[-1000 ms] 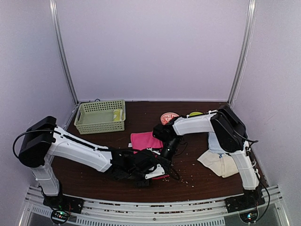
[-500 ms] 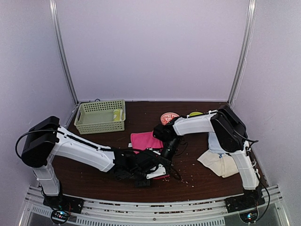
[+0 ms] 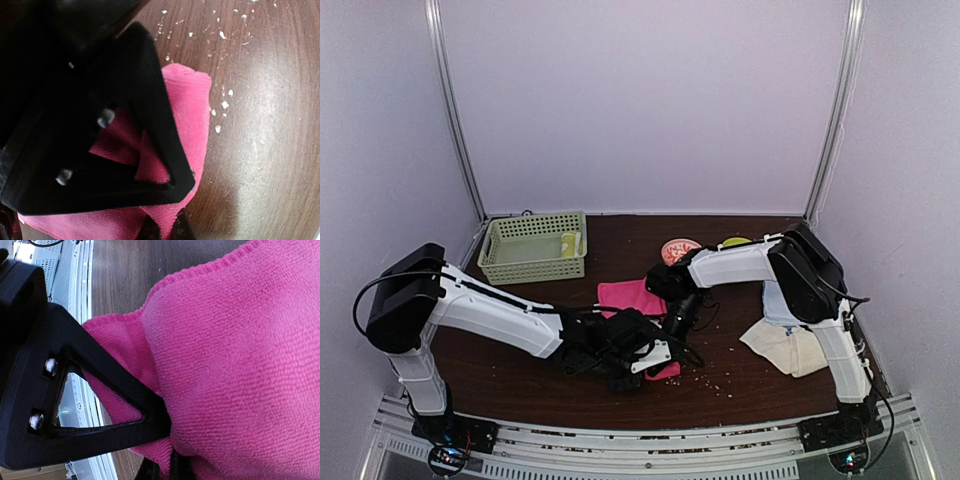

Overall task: Roll the towels
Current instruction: Roll the towel at the center of the board.

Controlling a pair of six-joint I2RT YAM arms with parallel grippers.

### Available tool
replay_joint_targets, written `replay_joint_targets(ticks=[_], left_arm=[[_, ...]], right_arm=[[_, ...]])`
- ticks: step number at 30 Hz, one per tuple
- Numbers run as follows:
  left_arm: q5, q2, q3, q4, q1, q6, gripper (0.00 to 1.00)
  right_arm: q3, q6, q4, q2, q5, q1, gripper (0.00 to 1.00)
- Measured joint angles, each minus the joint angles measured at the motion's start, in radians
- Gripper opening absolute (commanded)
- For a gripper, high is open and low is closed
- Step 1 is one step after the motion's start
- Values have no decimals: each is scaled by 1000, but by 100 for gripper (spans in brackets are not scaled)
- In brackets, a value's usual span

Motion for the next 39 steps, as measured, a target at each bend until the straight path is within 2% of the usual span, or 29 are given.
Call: replay_joint_targets(ticks=[5, 6, 10, 17, 20, 23, 27, 29, 33, 37, 39], left_arm=[[60, -2, 0, 9, 16, -14, 0], [76, -2, 0, 17, 17, -15, 0], [150, -2, 11, 30, 16, -40, 0], [367, 44, 51, 18, 68, -115, 0], [488, 59, 47, 39, 124, -163, 0], [627, 93, 40, 84, 199, -216, 0], [809, 157, 50, 138, 270, -272, 0], [869, 183, 60, 154, 286, -297, 0], [953, 214, 66, 182, 310, -340, 0], [1007, 236, 66, 201, 325, -361, 0], [1020, 241, 67, 204, 329, -365, 0]], right_arm=[[-18, -48, -13, -29, 16, -5, 27], [-26, -55, -16, -46, 29, -7, 29], [-44, -67, -50, -167, 89, -61, 29], [-18, -75, -40, -494, 98, -290, 27], [-84, -49, 32, -681, 87, -302, 33], [-216, -19, 121, -885, 58, -277, 40], [-311, -71, 147, -1022, 90, -200, 37], [-342, -111, 156, -1025, 154, -109, 37], [-490, -154, 233, -983, 381, 84, 38], [-599, -188, 323, -901, 596, 188, 42], [-626, -206, 373, -859, 681, 217, 49]])
